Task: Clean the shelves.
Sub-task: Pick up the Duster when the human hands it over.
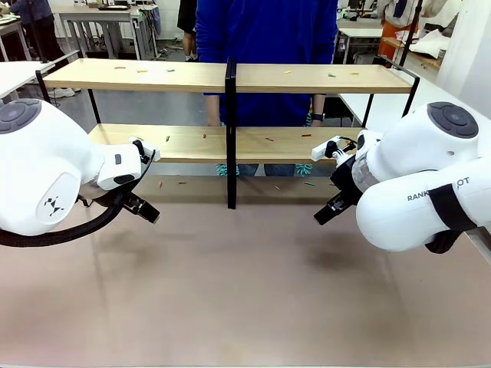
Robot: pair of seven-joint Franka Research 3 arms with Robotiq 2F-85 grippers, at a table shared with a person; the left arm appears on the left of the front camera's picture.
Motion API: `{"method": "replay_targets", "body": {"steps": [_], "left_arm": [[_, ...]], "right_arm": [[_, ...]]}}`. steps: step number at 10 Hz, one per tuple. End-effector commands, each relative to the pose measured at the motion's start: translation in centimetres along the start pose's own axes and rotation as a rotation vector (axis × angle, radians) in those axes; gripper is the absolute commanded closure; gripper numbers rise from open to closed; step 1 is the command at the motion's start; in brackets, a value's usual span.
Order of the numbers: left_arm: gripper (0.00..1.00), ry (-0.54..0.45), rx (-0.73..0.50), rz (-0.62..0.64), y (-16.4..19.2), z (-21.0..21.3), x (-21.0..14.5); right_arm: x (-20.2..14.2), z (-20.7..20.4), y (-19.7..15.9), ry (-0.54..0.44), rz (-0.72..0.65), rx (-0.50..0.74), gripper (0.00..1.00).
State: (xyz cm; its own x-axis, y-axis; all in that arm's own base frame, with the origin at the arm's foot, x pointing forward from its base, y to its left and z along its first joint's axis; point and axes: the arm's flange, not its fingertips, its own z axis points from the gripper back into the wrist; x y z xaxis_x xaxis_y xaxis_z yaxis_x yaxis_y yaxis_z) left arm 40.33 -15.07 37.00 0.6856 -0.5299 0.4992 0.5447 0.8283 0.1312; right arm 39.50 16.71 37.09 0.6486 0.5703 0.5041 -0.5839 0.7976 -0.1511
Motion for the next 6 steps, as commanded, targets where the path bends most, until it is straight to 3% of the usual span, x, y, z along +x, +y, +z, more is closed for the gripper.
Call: {"method": "replay_targets", "body": {"steps": [1, 3, 4, 5, 6], "left_arm": [[0.00, 0.000, 0.000, -0.001, 0.0, 0.0, 0.0], [0.00, 0.000, 0.000, -0.001, 0.0, 0.0, 0.0], [0.00, 0.000, 0.000, 0.000, 0.0, 0.0, 0.0], [0.00, -0.070, -0.016, -0.051, 0.0, 5.2, -1.2], [0.00, -0.169, -0.018, -0.093, -0.3, 12.4, -3.9]], "right_arm": [[0.0, 0.0, 0.0, 0.000, -0.001, 0.000, 0.00], [0.0, 0.0, 0.0, 0.000, 0.000, 0.000, 0.00], [0.2, 2.6, 0.4, -0.024, 0.006, 0.132, 0.00], [-0.1, 7.8, 1.1, -0.061, 0.051, 0.153, 0.00], [-1.4, 15.2, 1.3, -0.101, 0.007, 0.174, 0.00]]}}
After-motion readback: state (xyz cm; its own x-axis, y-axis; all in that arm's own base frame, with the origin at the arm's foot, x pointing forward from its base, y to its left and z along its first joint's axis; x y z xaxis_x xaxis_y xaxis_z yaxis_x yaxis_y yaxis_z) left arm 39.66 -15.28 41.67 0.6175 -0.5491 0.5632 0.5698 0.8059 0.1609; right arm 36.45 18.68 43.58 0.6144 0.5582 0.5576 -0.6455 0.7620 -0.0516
